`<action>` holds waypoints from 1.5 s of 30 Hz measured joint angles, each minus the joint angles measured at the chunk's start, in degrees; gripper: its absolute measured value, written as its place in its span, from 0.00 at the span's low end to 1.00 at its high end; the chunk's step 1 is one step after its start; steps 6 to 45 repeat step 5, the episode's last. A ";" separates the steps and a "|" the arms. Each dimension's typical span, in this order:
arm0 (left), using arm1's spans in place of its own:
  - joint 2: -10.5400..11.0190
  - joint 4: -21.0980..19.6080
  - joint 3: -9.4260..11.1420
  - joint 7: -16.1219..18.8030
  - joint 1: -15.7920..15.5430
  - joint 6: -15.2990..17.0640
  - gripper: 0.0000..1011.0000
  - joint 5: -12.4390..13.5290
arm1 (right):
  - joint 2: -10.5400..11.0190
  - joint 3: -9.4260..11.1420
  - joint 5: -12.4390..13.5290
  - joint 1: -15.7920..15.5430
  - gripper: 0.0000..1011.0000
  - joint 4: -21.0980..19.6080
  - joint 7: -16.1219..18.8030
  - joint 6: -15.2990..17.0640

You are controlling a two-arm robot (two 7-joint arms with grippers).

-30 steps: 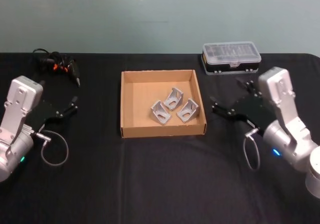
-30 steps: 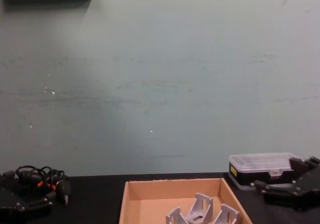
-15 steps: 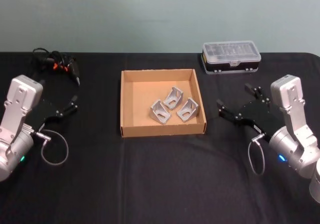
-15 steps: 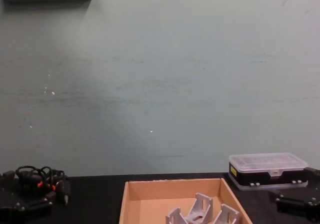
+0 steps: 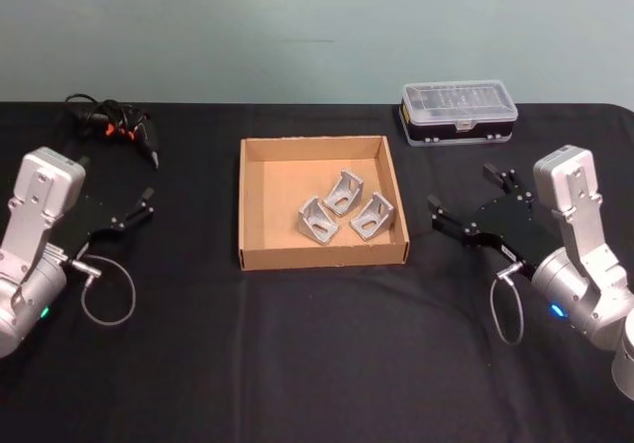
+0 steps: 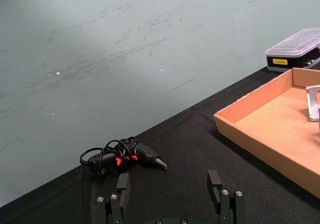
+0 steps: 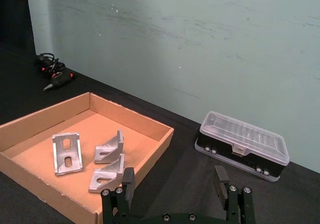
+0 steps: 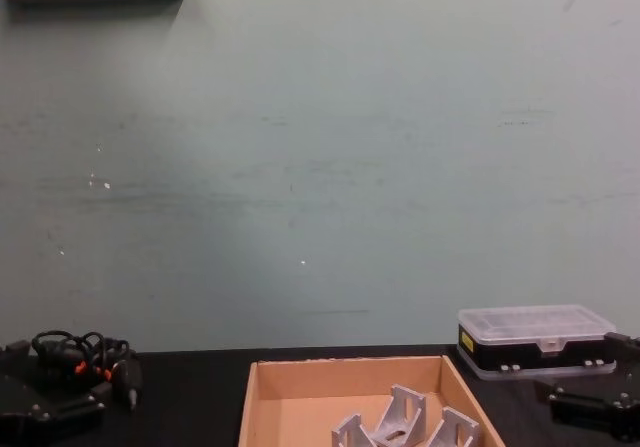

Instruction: Use one hand to pick up the angle iron from the table and place it into the box.

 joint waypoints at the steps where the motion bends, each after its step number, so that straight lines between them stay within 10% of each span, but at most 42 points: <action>1: 0.00 0.00 0.00 0.00 0.00 0.00 1.00 0.00 | 0.01 -0.01 0.00 0.00 0.99 0.00 0.00 0.01; 45: 0.00 0.00 0.00 0.00 0.00 0.00 1.00 0.00 | 0.01 -0.03 -0.02 0.02 0.99 -0.03 0.00 0.04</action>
